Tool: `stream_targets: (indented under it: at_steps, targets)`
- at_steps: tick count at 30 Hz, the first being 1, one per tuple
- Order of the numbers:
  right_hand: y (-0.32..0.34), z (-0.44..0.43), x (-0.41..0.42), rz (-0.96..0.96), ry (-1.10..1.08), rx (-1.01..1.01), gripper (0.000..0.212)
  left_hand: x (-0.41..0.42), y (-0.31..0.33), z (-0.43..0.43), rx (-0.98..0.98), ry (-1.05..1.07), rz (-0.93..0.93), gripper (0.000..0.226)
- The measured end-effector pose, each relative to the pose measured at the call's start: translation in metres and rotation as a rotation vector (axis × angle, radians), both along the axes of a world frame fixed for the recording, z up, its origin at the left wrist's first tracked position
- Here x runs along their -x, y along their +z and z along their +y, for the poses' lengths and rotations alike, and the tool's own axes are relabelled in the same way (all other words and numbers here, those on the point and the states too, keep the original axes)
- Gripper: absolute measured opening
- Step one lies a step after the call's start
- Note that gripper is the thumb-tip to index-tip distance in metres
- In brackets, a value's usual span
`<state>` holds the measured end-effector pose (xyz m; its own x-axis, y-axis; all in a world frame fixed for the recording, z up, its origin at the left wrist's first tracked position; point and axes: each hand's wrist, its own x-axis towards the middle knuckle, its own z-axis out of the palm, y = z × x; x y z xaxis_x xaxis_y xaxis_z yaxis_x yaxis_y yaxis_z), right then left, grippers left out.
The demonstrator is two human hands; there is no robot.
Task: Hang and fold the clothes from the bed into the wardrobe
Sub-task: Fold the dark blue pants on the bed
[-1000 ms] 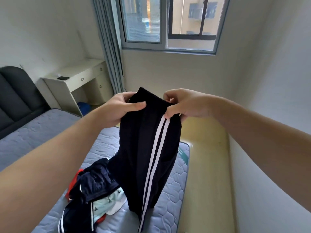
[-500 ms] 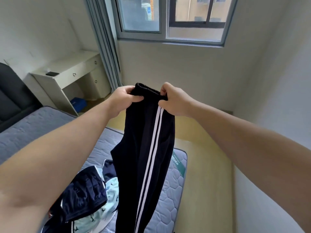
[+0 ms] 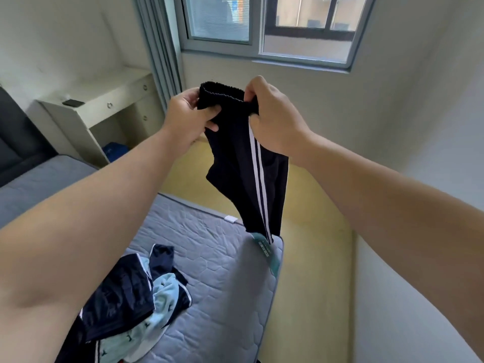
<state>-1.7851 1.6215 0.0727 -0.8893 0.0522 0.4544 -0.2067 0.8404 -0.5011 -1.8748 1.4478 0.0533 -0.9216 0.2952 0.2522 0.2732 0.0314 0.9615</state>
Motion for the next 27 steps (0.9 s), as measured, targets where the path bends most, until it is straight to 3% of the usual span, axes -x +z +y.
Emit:
stream_targets:
  at_steps: [4, 8, 12, 14, 18, 23, 27]
  targets:
    - [-0.017, -0.041, -0.049, -0.069, 0.078, -0.080, 0.031, -0.049, -0.029, -0.048, -0.030, 0.017, -0.135, 0.035]
    - [-0.079, -0.104, -0.103, -0.185, 0.128, -0.141, 0.043, -0.118, -0.099, -0.115, -0.130, 0.029, -0.387, 0.037]
    - [-0.193, -0.179, -0.162, -0.435, 0.130, -0.180, 0.063, -0.191, -0.211, -0.189, -0.141, 0.076, -0.738, 0.024]
    - [-0.265, -0.219, -0.196, -0.570, 0.158, -0.234, 0.053, -0.231, -0.277, -0.220, -0.012, 0.189, -0.870, 0.028]
    - [-0.393, -0.292, -0.269, -0.827, 0.235, -0.350, 0.026, -0.313, -0.400, -0.278, 0.178, 0.288, -1.078, 0.015]
    - [-0.506, -0.360, -0.334, -0.982, 0.314, -0.387, 0.034, -0.383, -0.511, -0.343, 0.213, 0.397, -1.197, 0.037]
    - [-0.563, -0.408, -0.372, -1.041, 0.341, -0.420, 0.040, -0.432, -0.578, -0.388, 0.232, 0.461, -1.246, 0.037]
